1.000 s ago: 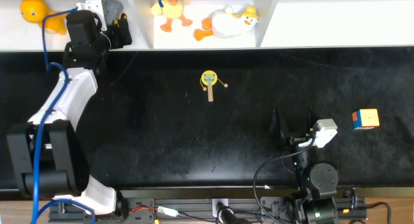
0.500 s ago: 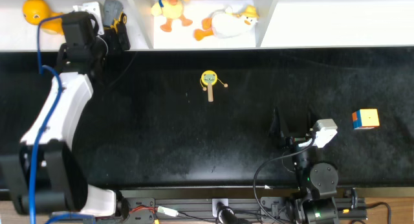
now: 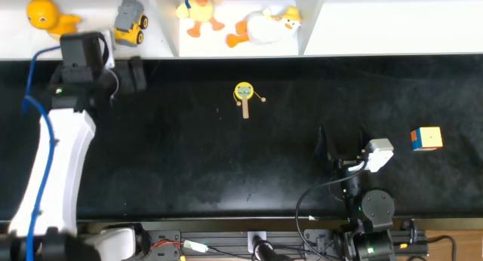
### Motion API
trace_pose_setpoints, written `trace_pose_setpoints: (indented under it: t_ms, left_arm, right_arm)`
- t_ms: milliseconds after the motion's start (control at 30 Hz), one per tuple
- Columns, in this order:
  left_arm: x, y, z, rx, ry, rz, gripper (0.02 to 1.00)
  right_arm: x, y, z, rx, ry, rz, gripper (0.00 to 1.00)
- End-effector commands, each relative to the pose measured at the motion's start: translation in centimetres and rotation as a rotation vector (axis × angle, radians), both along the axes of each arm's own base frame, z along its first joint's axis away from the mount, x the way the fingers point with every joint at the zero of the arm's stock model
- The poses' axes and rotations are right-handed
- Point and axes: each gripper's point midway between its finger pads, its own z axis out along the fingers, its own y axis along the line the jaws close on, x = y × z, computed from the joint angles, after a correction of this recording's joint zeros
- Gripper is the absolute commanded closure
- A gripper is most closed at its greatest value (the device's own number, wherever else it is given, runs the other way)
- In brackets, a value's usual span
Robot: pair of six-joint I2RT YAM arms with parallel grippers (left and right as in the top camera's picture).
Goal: Store Toys
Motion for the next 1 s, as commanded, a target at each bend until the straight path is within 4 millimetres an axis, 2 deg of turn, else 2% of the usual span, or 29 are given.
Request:
trace_pose_setpoints:
  t_ms: [33, 267, 400, 567, 867, 1000]
  left_arm:
    - [-3.2, 0.0, 4.2, 0.005, -0.060, 0.032, 0.020]
    - [-9.6, -0.9, 7.3, 0.016, -0.086, 0.013, 0.020]
    - [-11.7, -1.0, 7.9, 0.017, -0.085, 0.012, 0.020]
    - [-12.1, -1.0, 7.9, 0.017, -0.084, 0.012, 0.020]
    - [-11.8, -1.0, 6.3, 0.014, -0.009, 0.010, 0.020]
    - [-12.2, -1.3, 7.1, 0.001, -0.056, -0.001, 0.020]
  right_arm:
    - [0.0, 0.0, -0.3, -0.007, -0.002, -0.002, 0.007]
    - [0.0, 0.0, -0.3, -0.007, -0.001, -0.002, 0.005]
    - [0.0, 0.0, -0.3, -0.007, -0.001, -0.002, 0.005]
    - [0.0, 0.0, -0.3, -0.007, -0.001, -0.002, 0.005]
    - [0.0, 0.0, -0.3, -0.007, -0.001, -0.002, 0.005]
    - [0.0, 0.0, -0.3, -0.007, -0.001, -0.002, 0.005]
